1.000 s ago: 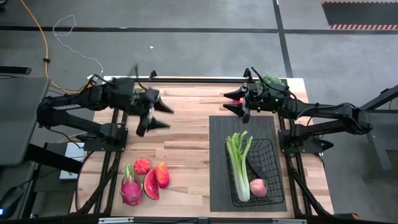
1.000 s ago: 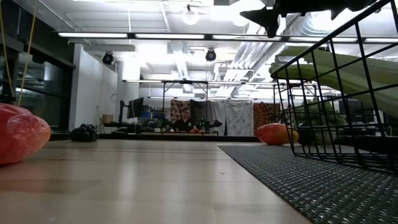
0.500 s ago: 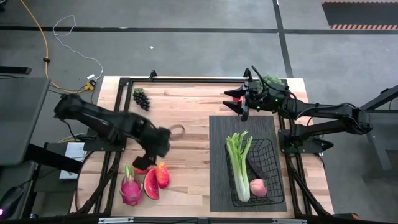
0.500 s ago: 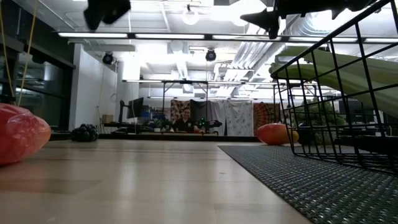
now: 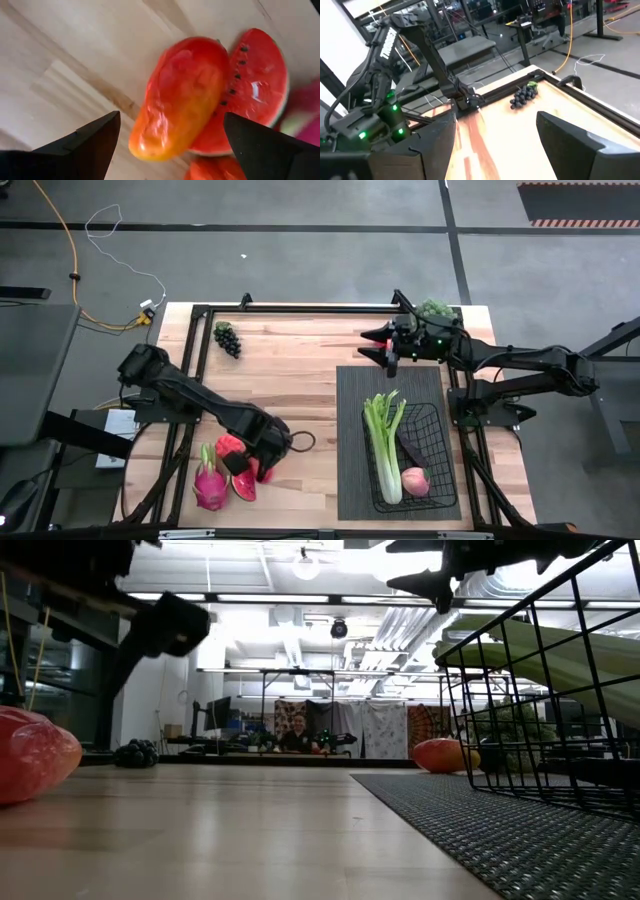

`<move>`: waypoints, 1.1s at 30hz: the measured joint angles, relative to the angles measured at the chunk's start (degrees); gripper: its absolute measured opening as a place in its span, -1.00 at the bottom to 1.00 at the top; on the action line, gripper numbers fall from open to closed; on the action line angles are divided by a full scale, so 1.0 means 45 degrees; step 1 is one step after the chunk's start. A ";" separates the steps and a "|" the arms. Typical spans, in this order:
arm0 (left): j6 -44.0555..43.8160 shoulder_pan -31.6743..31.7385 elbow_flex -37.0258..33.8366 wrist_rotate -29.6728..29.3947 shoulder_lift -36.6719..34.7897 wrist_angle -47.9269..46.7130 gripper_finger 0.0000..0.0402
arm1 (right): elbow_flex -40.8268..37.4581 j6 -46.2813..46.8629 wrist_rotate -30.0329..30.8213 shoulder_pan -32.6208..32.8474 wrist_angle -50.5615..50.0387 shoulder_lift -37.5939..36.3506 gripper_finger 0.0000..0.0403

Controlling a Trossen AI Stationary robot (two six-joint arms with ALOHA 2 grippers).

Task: Build produce basket
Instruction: Put the bottom mango into the black wire basket

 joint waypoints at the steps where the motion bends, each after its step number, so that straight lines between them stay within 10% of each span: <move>1: 0.0004 0.0000 0.0000 0.0000 0.0158 0.0088 0.72 | 0.0000 -0.0003 -0.0005 0.0000 -0.0041 0.0000 0.33; 24: 0.0655 0.0232 0.0000 0.0007 0.1962 0.0892 0.71 | 0.0000 -0.0003 -0.0052 0.0000 -0.0159 0.0005 0.33; 33: 0.0652 0.0568 0.0204 0.0102 0.1529 0.0771 0.33 | 0.0000 -0.0003 -0.0049 0.0000 -0.0226 0.0005 0.33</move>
